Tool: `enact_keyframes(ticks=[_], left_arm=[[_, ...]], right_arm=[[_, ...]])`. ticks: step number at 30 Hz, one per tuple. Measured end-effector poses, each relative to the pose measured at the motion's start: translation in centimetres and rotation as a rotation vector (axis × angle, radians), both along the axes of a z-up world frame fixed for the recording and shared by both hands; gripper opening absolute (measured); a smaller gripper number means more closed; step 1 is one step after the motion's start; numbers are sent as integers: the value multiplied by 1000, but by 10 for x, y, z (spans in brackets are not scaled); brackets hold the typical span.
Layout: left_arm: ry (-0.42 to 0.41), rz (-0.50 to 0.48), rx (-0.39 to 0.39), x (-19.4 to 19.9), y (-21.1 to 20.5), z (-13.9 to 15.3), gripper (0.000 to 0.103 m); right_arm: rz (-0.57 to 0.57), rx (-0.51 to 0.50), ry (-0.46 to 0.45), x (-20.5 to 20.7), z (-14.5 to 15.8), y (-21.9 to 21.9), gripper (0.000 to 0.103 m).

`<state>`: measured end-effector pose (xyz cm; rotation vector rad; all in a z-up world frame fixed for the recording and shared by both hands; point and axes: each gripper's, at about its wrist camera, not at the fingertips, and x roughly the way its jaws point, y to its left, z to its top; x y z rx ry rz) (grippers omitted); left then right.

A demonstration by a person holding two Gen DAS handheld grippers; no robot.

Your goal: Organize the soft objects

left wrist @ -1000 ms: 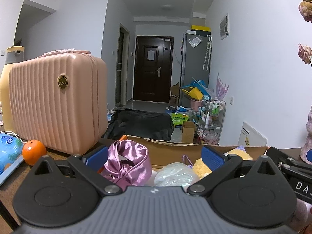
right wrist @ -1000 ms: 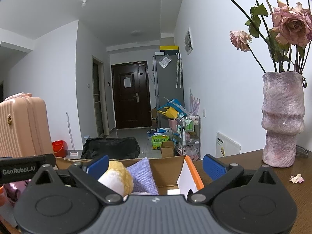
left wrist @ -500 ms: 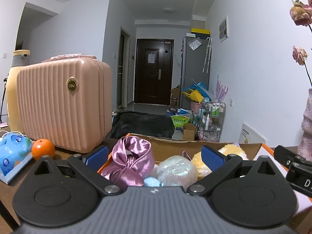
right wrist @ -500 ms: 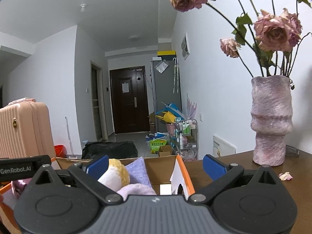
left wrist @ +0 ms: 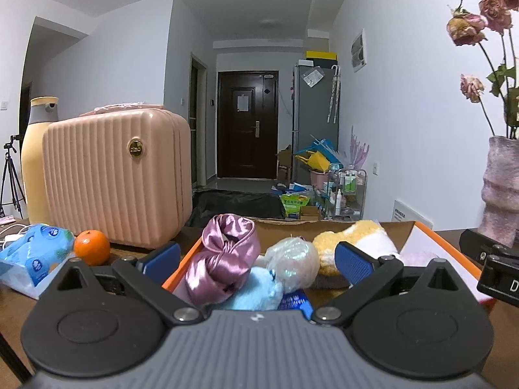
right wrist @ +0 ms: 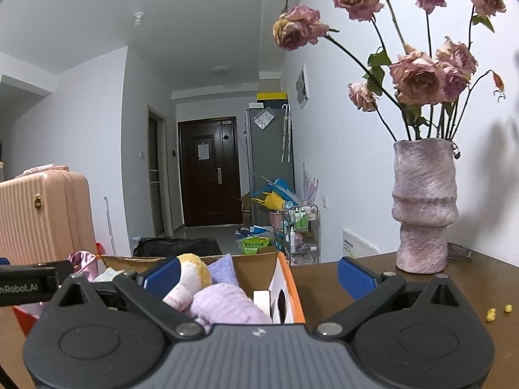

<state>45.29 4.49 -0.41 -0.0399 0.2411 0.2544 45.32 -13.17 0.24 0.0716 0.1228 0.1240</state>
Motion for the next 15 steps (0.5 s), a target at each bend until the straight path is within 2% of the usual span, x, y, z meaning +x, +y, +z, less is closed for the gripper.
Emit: enact_keyframes(ticks=[15], left_arm=[[44, -22, -2, -74, 2, -2, 103]], right_arm=[[47, -30, 7, -67, 1, -8, 103]])
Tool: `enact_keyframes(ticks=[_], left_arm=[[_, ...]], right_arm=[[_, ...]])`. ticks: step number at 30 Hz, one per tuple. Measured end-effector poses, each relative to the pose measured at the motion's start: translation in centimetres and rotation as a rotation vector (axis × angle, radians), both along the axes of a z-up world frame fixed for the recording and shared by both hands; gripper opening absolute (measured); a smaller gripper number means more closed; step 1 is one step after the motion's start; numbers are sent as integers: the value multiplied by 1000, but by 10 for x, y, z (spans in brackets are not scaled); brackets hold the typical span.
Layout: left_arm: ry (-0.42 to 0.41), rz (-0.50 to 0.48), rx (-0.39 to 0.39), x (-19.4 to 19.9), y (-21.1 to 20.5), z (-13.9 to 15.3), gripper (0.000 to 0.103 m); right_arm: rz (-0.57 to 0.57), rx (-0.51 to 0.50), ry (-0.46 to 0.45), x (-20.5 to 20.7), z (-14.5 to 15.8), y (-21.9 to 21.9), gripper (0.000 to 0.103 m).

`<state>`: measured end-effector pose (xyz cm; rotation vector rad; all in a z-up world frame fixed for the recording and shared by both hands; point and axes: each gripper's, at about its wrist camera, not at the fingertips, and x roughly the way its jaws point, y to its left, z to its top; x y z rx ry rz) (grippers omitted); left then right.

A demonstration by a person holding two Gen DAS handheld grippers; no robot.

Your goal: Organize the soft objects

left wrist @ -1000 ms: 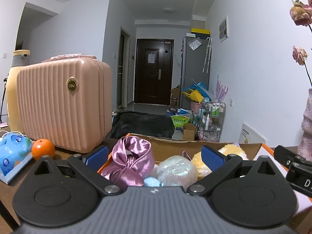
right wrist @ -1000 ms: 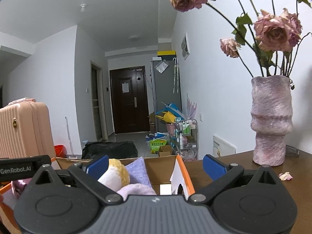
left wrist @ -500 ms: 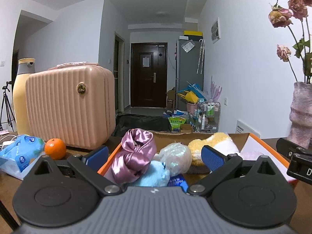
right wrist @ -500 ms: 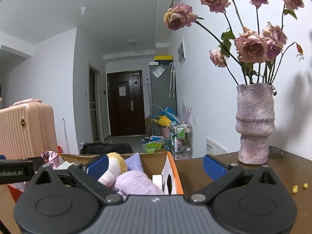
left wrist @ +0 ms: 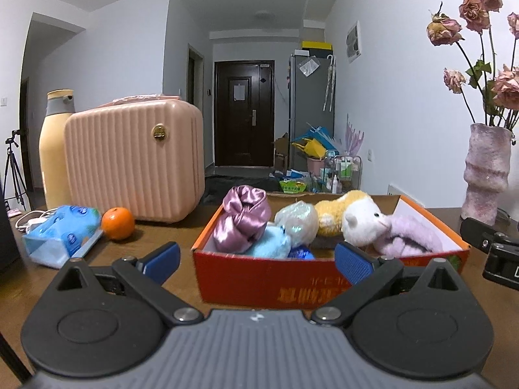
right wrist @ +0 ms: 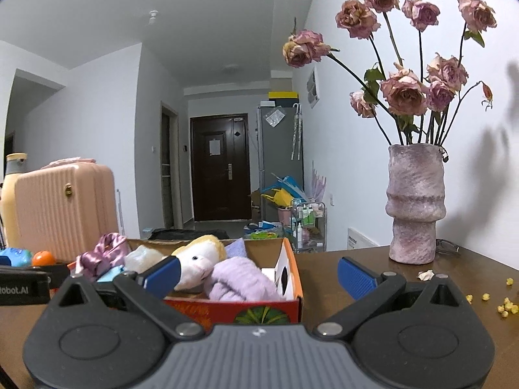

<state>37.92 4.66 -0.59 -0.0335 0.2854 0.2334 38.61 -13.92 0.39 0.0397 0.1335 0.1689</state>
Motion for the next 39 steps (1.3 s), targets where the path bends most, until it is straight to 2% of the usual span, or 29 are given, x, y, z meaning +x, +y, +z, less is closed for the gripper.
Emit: enact_keyframes(ticks=[9, 23, 39], left_arm=[[17, -16, -5, -45, 2, 0, 103], [44, -47, 15, -107, 2, 2, 103], [-10, -74, 64, -183, -6, 6, 103]], right_arm=[[36, -44, 5, -48, 1, 0, 103], [70, -48, -4, -113, 4, -8, 103], [117, -62, -12, -173, 2, -14, 103]])
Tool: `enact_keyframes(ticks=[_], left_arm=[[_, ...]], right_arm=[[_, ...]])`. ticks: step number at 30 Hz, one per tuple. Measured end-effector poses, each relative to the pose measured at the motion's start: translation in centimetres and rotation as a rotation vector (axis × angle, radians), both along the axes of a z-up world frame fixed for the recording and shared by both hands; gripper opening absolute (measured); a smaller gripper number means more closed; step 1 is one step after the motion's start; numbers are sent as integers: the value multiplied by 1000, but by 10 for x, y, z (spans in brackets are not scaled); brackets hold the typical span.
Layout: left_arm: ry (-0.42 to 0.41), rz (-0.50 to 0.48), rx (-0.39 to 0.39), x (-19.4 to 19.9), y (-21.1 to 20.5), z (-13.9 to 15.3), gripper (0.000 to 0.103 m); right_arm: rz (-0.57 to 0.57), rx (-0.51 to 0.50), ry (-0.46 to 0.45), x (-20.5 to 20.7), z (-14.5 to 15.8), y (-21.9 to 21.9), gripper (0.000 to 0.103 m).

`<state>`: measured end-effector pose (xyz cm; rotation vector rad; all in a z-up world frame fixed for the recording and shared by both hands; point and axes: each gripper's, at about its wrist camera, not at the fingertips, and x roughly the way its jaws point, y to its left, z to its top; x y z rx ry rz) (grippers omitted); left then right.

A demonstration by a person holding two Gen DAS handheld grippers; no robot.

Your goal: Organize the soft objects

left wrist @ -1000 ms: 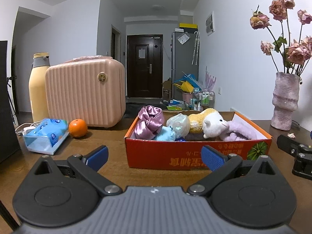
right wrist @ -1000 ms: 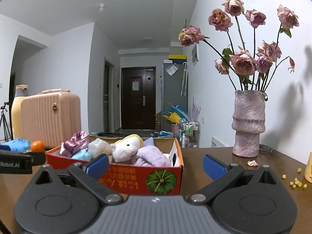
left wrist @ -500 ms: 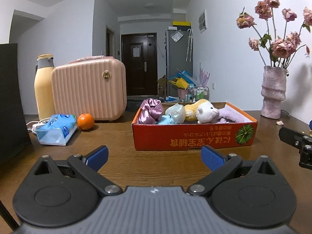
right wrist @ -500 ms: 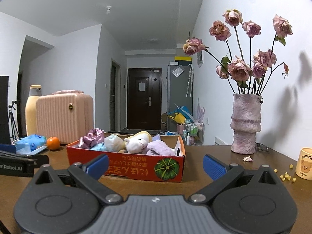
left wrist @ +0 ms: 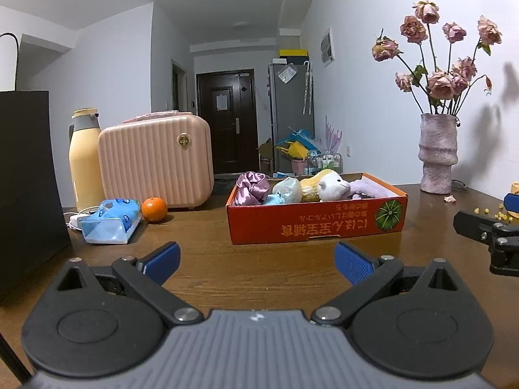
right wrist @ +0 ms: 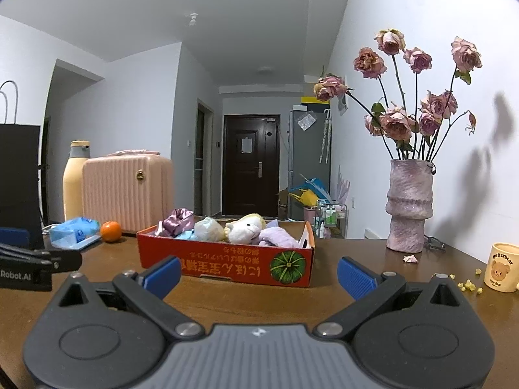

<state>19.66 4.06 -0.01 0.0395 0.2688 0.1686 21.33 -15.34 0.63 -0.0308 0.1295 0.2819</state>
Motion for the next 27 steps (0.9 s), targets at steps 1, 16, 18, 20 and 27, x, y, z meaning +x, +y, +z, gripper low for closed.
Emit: enact_keyframes(ticks=[1, 16, 18, 20, 27], left_arm=[[-3, -1, 3, -3, -1, 0, 103], [-31, -2, 4, -20, -2, -2, 103], [-33, -4, 5, -21, -2, -2, 103], [-34, -6, 5, -21, -2, -3, 103], [-35, -6, 9, -21, -3, -3, 103]], right_arm=[[6, -5, -1, -3, 0, 1, 103], [27, -21, -2, -11, -3, 4, 103], [28, -21, -4, -11, -3, 4, 103], [28, -21, -5, -11, -3, 4, 103], [28, -22, -4, -11, -3, 4, 103]])
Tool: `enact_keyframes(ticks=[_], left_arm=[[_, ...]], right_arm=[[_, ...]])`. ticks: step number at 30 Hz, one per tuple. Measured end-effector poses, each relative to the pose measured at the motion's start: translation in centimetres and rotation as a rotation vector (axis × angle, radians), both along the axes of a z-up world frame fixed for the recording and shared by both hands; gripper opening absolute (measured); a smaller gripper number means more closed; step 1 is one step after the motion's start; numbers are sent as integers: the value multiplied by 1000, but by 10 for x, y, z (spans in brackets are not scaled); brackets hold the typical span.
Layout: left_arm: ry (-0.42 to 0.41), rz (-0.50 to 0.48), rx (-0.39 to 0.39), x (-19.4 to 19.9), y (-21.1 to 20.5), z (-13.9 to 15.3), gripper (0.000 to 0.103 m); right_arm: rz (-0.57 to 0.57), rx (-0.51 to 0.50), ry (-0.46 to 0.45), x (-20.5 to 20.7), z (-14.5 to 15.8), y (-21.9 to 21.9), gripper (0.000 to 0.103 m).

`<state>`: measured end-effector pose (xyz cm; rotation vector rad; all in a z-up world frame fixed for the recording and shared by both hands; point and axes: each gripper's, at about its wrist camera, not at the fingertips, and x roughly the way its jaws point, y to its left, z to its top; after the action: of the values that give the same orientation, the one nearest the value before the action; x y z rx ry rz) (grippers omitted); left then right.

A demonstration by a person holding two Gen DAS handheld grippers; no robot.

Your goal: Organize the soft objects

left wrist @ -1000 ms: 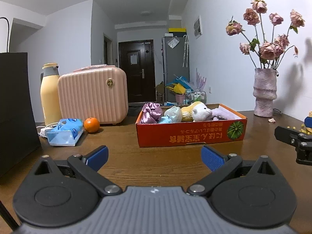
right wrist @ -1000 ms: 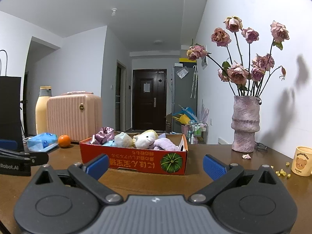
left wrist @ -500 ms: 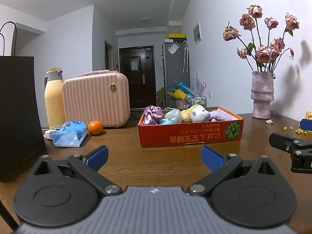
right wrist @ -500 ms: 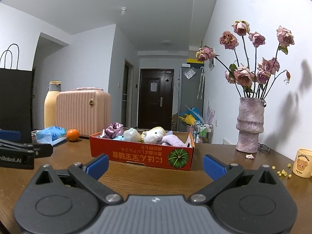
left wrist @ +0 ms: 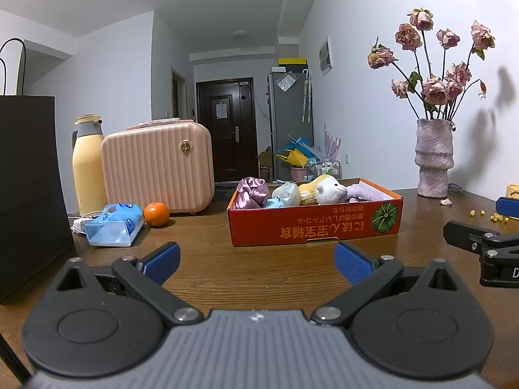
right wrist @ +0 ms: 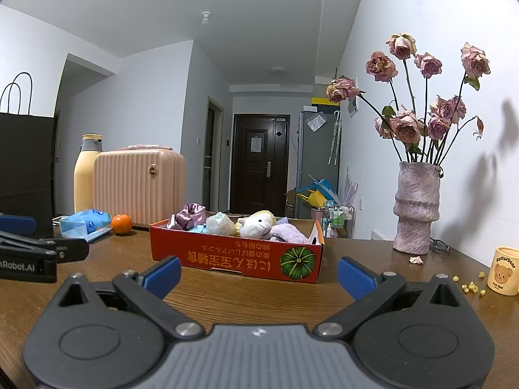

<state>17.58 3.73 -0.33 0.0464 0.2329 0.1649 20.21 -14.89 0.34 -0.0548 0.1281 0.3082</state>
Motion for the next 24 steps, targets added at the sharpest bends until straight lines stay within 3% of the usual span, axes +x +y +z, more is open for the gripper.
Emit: enact_keyframes(ticks=[24], left_arm=[[-9, -1, 1, -1, -1, 0, 103]], right_arm=[[1, 0, -1, 0, 0, 0, 103]])
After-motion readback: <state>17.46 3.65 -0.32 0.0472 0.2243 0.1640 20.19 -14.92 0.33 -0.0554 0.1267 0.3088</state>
